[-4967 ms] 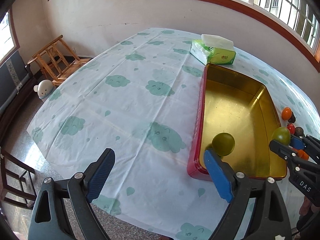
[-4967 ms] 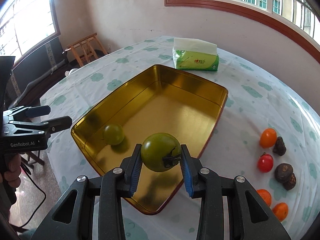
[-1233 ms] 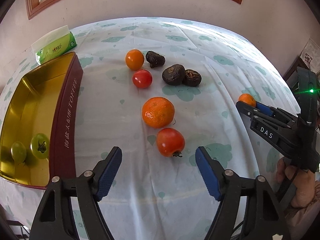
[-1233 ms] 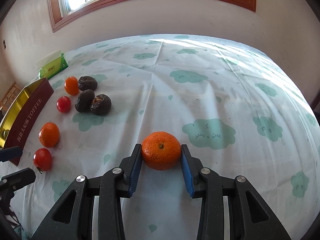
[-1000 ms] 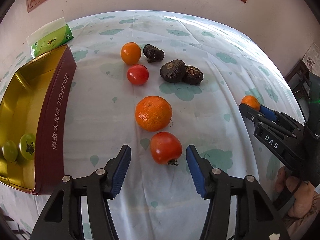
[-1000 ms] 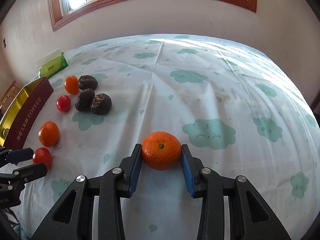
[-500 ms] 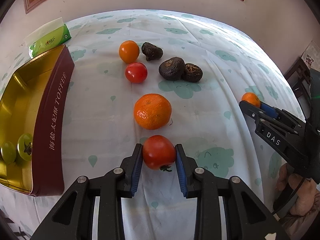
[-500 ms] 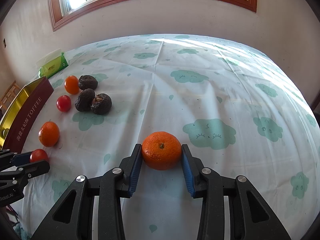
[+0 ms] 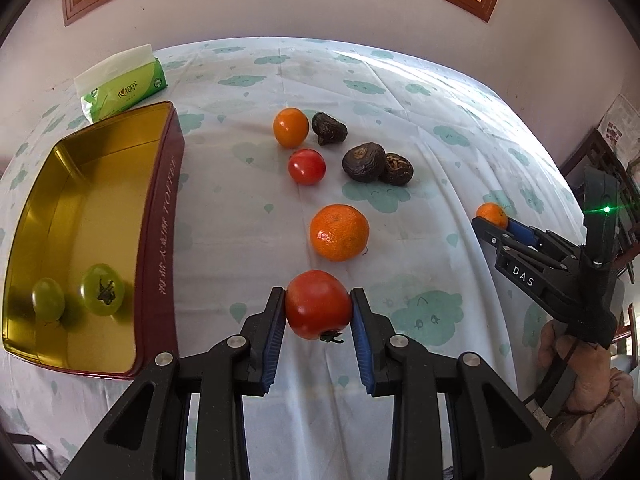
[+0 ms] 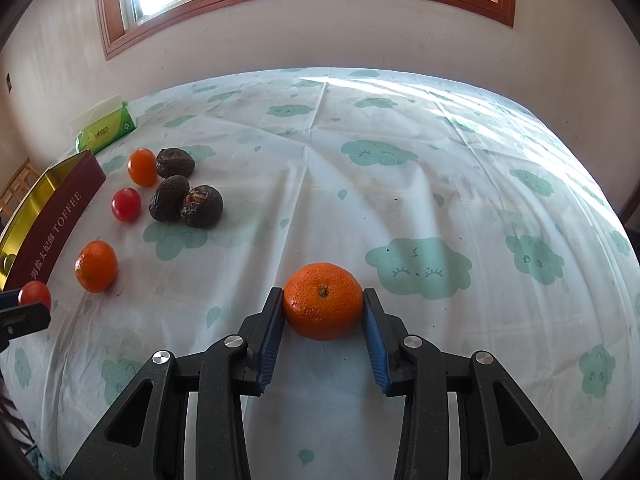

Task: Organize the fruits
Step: 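Carry the red tomato into the tin and open the left tool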

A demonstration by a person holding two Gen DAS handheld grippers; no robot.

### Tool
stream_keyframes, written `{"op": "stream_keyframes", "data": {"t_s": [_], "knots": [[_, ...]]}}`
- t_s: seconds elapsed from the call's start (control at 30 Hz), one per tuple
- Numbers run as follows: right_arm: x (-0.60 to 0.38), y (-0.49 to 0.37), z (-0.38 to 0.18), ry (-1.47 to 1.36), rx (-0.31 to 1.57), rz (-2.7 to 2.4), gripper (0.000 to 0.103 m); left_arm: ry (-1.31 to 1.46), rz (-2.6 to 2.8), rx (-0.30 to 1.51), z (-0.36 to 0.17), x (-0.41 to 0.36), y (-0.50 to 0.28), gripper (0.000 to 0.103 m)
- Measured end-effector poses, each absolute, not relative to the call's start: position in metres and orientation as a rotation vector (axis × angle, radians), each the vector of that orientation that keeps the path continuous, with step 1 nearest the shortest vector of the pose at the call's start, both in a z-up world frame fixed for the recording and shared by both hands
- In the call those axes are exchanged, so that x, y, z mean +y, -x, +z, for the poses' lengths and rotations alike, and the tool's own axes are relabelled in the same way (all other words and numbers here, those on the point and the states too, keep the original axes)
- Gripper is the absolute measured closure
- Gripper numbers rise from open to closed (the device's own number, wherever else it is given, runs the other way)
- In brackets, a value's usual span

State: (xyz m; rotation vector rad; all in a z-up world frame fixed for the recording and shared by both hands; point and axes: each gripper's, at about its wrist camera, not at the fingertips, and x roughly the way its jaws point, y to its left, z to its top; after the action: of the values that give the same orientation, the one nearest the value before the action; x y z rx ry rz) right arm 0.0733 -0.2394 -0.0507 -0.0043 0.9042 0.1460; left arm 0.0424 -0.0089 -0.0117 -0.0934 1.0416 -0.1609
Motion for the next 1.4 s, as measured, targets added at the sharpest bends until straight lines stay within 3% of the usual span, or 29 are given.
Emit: {"op": "stream_keyframes", "data": {"t_s": [0.5, 0.9, 1.4], "knots": [[-0.236, -0.074, -0.051, 0.027, 0.908, 0.137, 0.063, 0.069, 0.017, 0.955, 0.019, 0.077, -0.055, 0.075], [-0.235, -0.075, -0.052, 0.040, 0.909, 0.132, 0.063, 0.095, 0.167, 1.031, -0.008, 0.156, -0.084, 0.075], [-0.234, -0.075, -0.053, 0.042, 0.909, 0.131, 0.063, 0.094, 0.179, 1.105, -0.035, 0.172, -0.090, 0.075]]}}
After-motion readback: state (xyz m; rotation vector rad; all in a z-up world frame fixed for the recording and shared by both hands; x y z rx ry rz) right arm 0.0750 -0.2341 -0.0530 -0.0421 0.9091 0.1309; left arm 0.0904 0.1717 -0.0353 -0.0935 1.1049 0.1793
